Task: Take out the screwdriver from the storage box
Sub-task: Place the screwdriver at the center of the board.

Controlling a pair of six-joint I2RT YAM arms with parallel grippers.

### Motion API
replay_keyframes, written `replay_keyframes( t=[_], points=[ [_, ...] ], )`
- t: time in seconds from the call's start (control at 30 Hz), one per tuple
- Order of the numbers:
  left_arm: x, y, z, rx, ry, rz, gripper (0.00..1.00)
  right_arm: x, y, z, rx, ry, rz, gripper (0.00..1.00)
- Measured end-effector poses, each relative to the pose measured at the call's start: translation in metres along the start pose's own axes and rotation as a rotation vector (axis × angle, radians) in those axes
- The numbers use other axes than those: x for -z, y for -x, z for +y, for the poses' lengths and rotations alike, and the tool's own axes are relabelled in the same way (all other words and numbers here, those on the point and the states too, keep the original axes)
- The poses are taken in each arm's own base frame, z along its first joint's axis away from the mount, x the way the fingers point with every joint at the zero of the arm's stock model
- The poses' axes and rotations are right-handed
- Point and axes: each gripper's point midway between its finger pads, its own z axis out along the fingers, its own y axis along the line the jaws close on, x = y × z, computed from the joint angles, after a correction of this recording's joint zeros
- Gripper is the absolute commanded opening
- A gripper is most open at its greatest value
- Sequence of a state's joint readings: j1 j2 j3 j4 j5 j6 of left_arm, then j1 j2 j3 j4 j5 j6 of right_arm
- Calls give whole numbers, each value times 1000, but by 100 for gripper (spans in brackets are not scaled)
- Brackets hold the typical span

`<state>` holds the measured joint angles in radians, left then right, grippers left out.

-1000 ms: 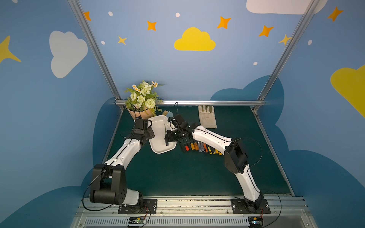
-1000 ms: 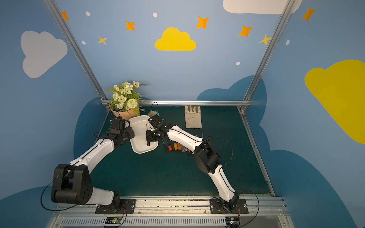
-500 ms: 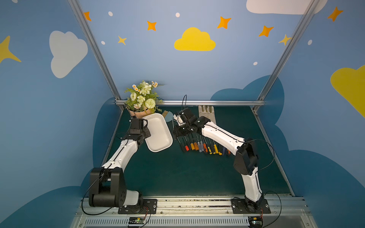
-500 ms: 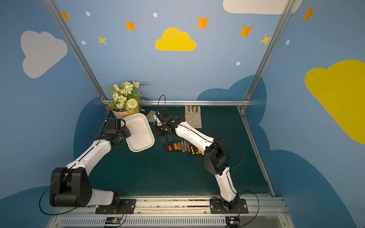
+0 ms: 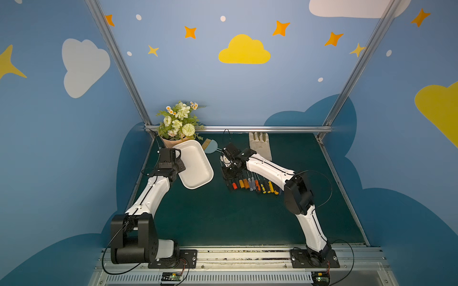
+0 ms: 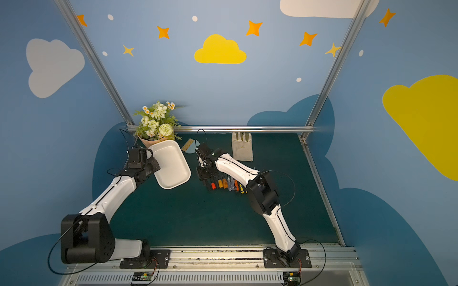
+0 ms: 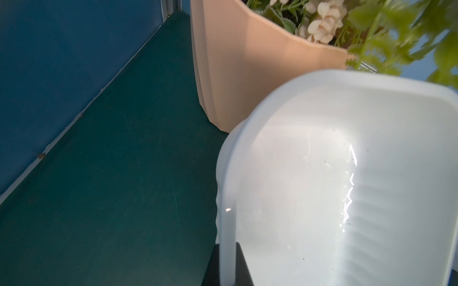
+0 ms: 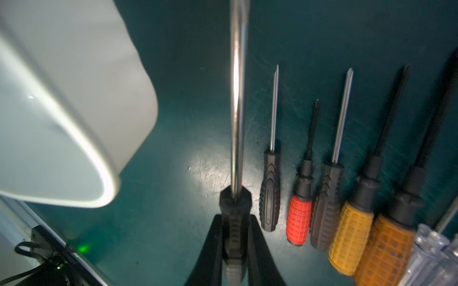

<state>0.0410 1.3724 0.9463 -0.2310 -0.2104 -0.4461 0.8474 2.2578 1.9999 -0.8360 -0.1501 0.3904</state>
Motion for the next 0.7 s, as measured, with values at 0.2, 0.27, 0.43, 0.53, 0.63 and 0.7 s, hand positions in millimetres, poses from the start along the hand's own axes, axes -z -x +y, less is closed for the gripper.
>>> replay_keyframes(
  t=[0.2, 0.27, 0.43, 0.53, 0.63, 0.7],
  points=[
    [0, 1, 2, 10, 3, -1, 2, -26, -4, 6, 21, -14, 49, 0],
    [0, 1, 3, 12, 5, -2, 2, -32, -6, 7, 25, -19, 61, 0],
    [0, 2, 5, 21, 10, -3, 2, -42, -12, 7, 28, -38, 91, 0],
    [0, 2, 6, 26, 11, -3, 2, -47, -13, 3, 23, -54, 106, 0],
    [0, 2, 6, 29, 12, -3, 2, -54, -12, -2, 17, -75, 114, 0],
    [0, 2, 6, 31, 12, -2, 2, -57, -13, -6, 12, -86, 118, 0]
  ],
)
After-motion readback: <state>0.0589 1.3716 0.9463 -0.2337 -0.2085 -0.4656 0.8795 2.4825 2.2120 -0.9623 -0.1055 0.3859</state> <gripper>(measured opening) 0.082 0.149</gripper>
